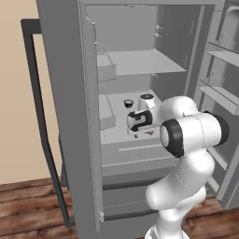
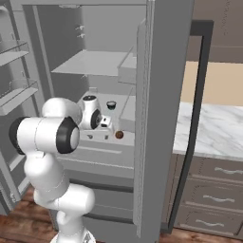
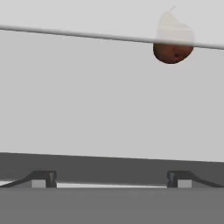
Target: Fully open the fridge drawer.
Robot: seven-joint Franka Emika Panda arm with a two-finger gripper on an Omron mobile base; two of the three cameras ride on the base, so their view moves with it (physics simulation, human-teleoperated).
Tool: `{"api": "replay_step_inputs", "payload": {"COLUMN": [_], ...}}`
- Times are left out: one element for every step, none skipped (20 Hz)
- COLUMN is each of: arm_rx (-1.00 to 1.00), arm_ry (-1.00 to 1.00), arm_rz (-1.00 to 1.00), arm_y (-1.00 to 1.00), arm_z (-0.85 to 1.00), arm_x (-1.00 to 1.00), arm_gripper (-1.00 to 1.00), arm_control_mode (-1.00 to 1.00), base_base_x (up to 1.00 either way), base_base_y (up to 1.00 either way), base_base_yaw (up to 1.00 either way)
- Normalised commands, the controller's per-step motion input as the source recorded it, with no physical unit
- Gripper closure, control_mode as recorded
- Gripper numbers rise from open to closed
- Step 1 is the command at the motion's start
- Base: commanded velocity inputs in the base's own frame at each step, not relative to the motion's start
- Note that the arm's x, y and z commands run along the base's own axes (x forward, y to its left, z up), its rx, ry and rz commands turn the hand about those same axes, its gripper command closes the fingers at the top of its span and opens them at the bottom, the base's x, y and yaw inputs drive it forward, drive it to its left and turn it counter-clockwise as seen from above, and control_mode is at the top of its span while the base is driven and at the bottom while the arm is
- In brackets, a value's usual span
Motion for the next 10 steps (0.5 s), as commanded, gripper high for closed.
{"api": "replay_step_inputs", "payload": {"arm_rx": [0.0, 0.0, 0.0, 0.0, 0.0, 0.0, 0.0, 0.0, 0.0, 0.0], "arm_ry": [0.02, 0.02, 0.01, 0.01, 0.01, 0.01, 0.01, 0.0, 0.0, 0.0], "arm_rz": [0.0, 0.0, 0.0, 0.0, 0.0, 0.0, 0.0, 0.0, 0.0, 0.0], "arm_y": [-0.16, -0.17, -0.2, -0.23, -0.24, -0.26, -0.28, -0.29, -0.31, -0.32], "arm_z": [-0.39, -0.39, -0.4, -0.41, -0.41, -0.41, -0.41, -0.43, -0.44, -0.44], "arm_x": [-1.0, -1.0, -1.0, -1.0, -1.0, -1.0, -1.0, -1.0, -1.0, -1.0], "arm_gripper": [-1.0, -1.0, -1.0, -1.0, -1.0, -1.0, -1.0, -1.0, -1.0, -1.0], "arm_control_mode": [-1.0, -1.0, -1.0, -1.0, -1.0, -1.0, -1.0, -1.0, -1.0, -1.0], "base_base_x": [0.0, 0.0, 0.0, 0.0, 0.0, 0.0, 0.0, 0.0, 0.0, 0.0], "base_base_y": [0.0, 0.0, 0.0, 0.0, 0.0, 0.0, 0.0, 0.0, 0.0, 0.0], "base_base_yaw": [0.0, 0.0, 0.0, 0.0, 0.0, 0.0, 0.0, 0.0, 0.0, 0.0]}}
